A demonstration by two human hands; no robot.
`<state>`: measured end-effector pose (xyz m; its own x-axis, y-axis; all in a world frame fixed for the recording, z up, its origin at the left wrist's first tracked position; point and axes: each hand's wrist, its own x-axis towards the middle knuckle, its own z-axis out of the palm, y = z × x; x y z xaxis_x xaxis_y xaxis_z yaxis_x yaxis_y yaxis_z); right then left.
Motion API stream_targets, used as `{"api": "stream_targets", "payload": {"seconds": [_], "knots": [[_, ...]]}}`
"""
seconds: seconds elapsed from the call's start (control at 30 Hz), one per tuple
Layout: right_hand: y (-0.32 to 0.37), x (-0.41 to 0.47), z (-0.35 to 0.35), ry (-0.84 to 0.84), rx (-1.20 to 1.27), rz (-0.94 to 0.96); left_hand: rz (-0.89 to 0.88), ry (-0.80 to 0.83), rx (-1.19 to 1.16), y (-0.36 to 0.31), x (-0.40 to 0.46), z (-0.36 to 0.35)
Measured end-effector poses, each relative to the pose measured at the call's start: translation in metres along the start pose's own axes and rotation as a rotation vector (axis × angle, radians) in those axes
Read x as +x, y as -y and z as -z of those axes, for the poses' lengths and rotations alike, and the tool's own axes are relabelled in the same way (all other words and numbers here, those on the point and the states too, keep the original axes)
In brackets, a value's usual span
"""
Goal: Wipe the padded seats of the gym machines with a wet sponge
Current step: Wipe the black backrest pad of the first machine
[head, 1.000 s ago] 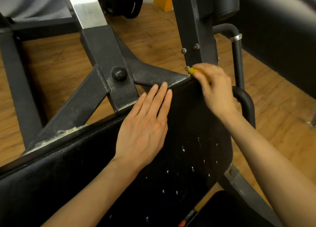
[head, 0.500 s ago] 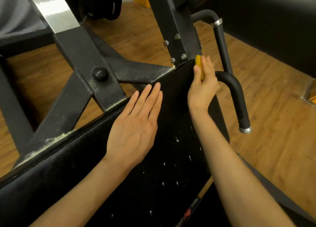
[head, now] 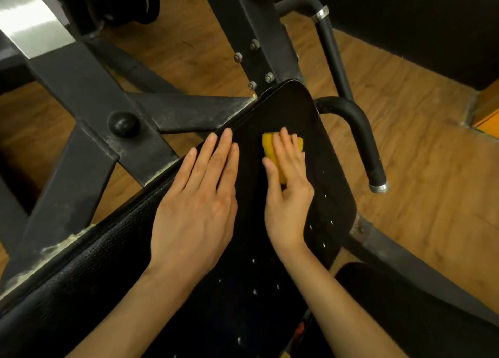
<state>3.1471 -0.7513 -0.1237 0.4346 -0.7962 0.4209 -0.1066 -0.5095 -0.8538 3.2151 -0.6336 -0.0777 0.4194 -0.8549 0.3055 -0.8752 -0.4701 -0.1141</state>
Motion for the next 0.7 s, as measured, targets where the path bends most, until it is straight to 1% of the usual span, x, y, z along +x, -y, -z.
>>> {"api": "stream_targets", "payload": {"seconds": [0.07,0.1,0.17,0.23,0.27,0.37,0.43,0.5,0.57,0.63,0.7], "knots": [[-0.015,0.024,0.006,0.003,-0.025,0.04,-0.01,0.014,-0.001,0.0,0.001,0.001],[-0.023,0.05,0.007,-0.042,-0.037,-0.001,-0.01,0.021,-0.001,0.001,0.0,0.002],[-0.03,0.097,0.01,-0.185,-0.019,-0.12,-0.013,0.029,0.011,0.0,0.0,0.003],[-0.025,0.095,0.004,-0.24,0.035,-0.206,-0.019,0.032,0.024,-0.001,0.002,0.003],[-0.02,0.074,0.001,-0.222,0.059,-0.228,-0.019,0.032,0.023,-0.001,0.002,0.003],[-0.004,0.0,0.004,-0.1,0.061,-0.175,-0.007,0.045,0.018,-0.002,0.001,0.003],[-0.009,0.011,0.005,-0.093,0.027,-0.133,-0.012,0.057,0.025,-0.003,0.001,0.005],[-0.009,0.059,0.0,-0.125,-0.003,-0.125,-0.026,0.054,0.031,-0.003,0.002,0.005],[-0.006,0.088,-0.004,-0.12,0.028,-0.085,-0.033,0.055,0.034,-0.002,0.001,0.005],[-0.021,0.075,0.001,-0.114,0.038,-0.086,-0.047,0.064,0.023,-0.001,0.001,0.006],[-0.049,0.041,0.022,-0.167,0.027,-0.157,-0.062,0.067,0.014,-0.001,0.001,0.006]]}}
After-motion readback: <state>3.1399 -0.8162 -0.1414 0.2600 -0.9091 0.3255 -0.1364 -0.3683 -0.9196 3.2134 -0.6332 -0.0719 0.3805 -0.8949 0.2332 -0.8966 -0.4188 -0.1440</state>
